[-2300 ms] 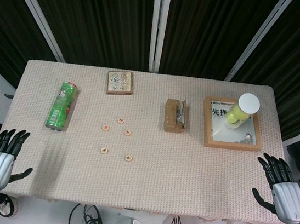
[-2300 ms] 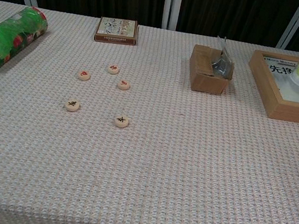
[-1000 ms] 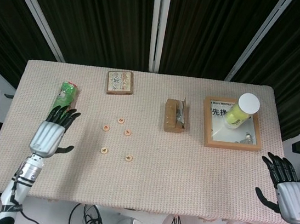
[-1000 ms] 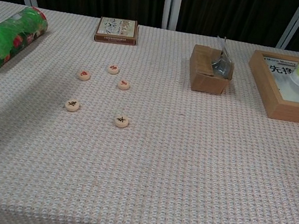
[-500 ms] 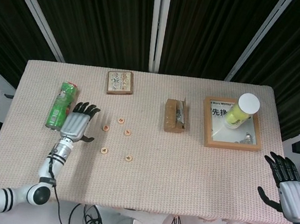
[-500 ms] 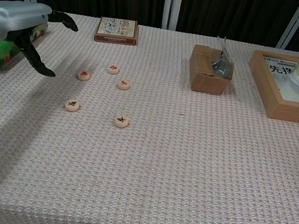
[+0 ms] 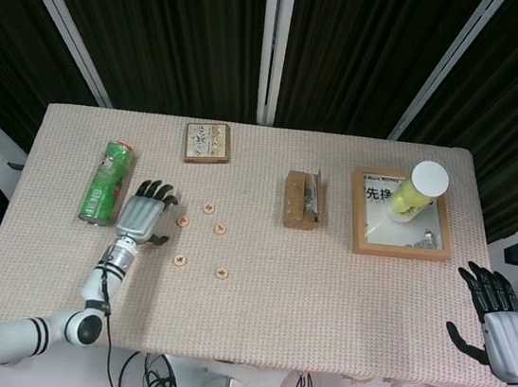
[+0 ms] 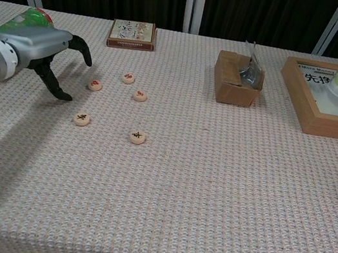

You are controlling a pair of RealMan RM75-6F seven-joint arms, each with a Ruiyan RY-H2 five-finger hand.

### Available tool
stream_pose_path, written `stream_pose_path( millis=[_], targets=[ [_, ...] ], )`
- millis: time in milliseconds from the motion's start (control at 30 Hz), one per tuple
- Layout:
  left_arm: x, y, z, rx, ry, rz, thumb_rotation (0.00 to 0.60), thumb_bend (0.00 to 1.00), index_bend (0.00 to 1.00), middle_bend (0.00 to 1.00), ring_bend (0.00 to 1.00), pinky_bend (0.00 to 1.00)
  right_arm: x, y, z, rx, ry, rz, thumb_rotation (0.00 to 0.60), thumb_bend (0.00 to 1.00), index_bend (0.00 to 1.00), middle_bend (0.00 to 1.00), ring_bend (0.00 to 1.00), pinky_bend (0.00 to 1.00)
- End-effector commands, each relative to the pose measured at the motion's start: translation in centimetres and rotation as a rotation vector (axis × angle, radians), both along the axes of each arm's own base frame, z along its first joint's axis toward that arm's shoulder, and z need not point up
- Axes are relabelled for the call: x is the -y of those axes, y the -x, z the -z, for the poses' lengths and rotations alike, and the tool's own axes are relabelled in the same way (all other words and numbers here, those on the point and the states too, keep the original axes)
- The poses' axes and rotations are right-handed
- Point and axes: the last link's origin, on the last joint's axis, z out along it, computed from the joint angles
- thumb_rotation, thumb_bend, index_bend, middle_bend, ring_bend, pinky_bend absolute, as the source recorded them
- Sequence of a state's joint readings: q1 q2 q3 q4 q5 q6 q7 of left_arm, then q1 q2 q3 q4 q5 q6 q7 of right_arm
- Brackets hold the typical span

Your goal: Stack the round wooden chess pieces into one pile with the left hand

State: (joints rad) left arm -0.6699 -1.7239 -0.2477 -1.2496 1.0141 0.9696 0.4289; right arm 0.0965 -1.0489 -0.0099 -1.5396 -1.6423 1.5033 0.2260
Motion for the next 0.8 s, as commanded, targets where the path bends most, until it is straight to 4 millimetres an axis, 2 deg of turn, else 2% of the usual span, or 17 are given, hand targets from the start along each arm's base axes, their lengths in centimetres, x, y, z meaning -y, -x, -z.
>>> stream_pose_path(
  millis=[33,300,500,800],
  targets=[
    [-0.2,-0.4,0.4,0.0,0.007,0.018,0.6,0.11,0.3,0.1,0.0,0.0,0.1,0.0,0.0,0.001,-0.002,0.004,0.6,0.27,0.0,0.0,0.0,0.0],
    [-0.7,-1.6,1.2,0.017,0.027,0.035,0.6,0.2,0.33,0.1,0.0,0.0,0.2,0.2,-0.1,0.006,-0.002,0.01,0.6,0.27,0.0,0.0,0.0,0.0],
    [-1.1,-1.6,1.9,0.016,0.041,0.026,0.6,0.25,0.37,0.11,0.0,0.0,0.2,0.2,-0.3,0.011,0.0,0.01,0.6,0.27,0.0,0.0,0.0,0.0],
    [-1.3,-1.3,1.9,0.005,0.032,0.017,0.6,0.35,0.41,0.12,0.0,0.0,0.3,0.3,-0.2,0.01,-0.005,0.015,0.6,0.27,0.0,0.0,0.0,0.0]
  ],
)
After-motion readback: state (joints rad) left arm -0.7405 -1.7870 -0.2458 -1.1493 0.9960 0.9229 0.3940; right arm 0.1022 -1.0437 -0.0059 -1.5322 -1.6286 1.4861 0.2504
